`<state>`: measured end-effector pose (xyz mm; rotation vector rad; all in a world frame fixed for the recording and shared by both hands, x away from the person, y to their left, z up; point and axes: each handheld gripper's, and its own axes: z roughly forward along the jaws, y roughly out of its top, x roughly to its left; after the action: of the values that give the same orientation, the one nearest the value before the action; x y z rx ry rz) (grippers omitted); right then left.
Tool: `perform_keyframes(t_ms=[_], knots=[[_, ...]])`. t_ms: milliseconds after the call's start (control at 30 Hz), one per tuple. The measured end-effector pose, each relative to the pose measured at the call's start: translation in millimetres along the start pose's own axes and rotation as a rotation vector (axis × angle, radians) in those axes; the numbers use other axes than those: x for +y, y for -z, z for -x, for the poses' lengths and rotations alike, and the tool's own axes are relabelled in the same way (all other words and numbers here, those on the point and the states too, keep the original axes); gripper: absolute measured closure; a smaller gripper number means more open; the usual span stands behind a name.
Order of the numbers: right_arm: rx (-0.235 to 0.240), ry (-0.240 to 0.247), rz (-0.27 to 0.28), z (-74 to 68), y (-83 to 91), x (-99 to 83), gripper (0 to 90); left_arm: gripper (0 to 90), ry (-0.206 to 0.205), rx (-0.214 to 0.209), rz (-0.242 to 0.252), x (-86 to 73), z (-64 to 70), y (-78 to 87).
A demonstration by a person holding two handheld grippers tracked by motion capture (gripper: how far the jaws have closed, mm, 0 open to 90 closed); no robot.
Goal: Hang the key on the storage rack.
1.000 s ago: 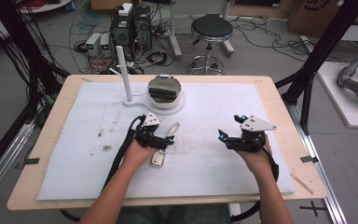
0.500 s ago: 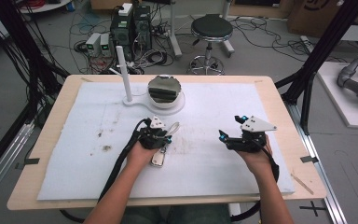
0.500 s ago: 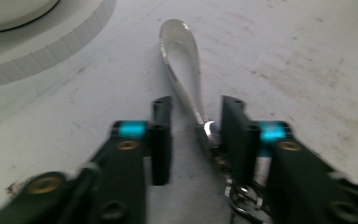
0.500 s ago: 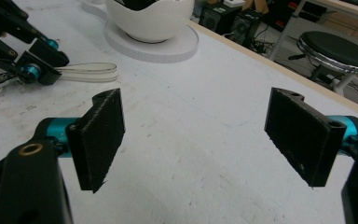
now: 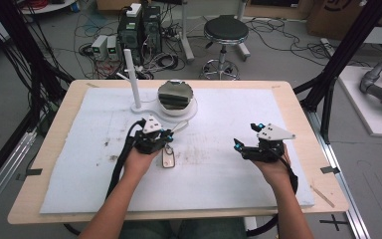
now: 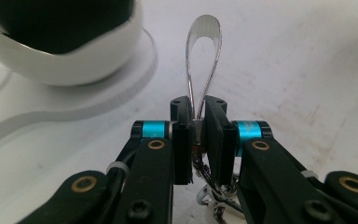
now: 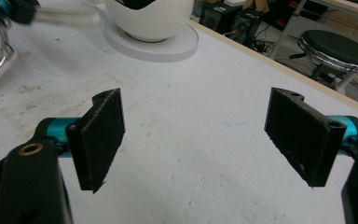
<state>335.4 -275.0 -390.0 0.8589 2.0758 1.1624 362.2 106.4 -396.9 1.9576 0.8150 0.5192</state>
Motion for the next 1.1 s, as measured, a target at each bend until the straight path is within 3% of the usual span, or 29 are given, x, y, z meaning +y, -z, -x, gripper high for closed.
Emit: perform_keyframes(t_ms=[267, 567, 733, 867, 1100], knots=[[-0.001, 0.008, -0.005, -1.7, -2.1, 0.8, 20.4, 81.3, 0.027, 0.045, 0.129, 21.6, -18.5, 45.8], [0.005, 0.004, -0.003, -3.8, -3.5, 1.7, 20.4, 81.3, 0.037, 0.166, 0.225, 43.4, -41.9, 82.9], [0.005, 0.005, -0.002, -3.1, -3.7, 1.6, 20.4, 81.3, 0.057, 0.232, 0.266, 47.4, -51.3, 94.3], [0.006, 0.004, -0.007, -2.8, -3.8, 1.3, 20.4, 81.3, 0.098, 0.271, 0.294, 48.9, -61.1, 102.3], [0.007, 0.004, -0.008, -2.4, -4.4, 1.2, 20.4, 81.3, 0.123, 0.347, 0.301, 54.0, -74.2, 107.7]])
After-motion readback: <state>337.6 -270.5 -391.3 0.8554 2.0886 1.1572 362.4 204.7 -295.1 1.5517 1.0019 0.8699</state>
